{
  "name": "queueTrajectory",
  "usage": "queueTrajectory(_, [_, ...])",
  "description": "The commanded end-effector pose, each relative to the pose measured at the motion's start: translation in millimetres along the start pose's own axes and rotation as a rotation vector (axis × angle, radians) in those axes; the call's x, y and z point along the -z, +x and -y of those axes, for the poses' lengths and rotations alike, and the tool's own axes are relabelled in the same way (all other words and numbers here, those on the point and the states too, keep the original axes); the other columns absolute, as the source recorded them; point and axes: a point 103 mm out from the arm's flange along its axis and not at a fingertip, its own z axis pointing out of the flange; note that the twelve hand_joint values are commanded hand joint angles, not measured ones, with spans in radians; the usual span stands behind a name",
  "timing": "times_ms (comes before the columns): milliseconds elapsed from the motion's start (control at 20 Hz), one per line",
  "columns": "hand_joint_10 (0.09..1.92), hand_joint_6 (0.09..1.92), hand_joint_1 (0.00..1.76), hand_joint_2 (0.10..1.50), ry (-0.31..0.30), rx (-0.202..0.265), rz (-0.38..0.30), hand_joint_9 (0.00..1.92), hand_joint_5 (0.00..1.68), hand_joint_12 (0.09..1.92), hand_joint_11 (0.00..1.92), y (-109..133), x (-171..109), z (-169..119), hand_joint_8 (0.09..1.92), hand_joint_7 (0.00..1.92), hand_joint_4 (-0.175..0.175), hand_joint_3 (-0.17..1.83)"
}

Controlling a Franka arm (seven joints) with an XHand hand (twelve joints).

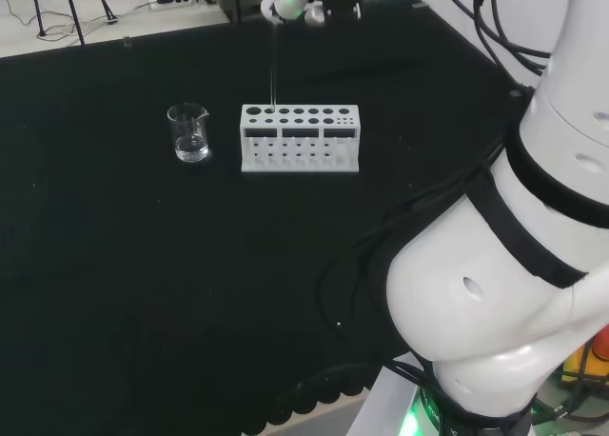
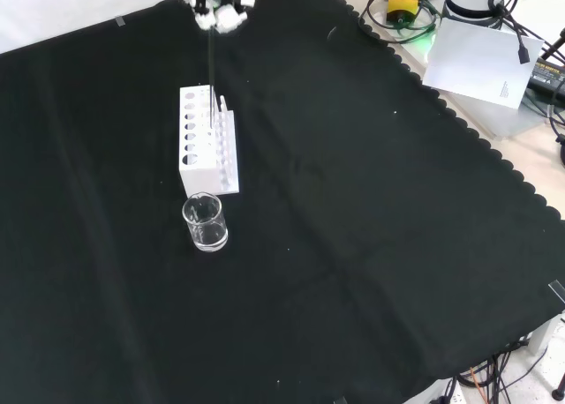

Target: Take the glass rod from the white test tube rack.

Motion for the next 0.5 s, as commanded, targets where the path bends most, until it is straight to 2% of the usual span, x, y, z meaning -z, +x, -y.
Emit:
queueTrajectory(50, [0.57,0.43,1.35,0.38,-0.033,0.048,0.005,1.84,1.4,0.73,1.68,10.7,21.5,-0.7,0.84,1.45,-0.175,1.09])
queueTrajectory(500, [0.57,0.42,1.35,0.37,-0.013,0.077,-0.003,1.85,1.41,0.73,1.68,18.1,15.9,-1.7,0.83,1.45,-0.175,1.09])
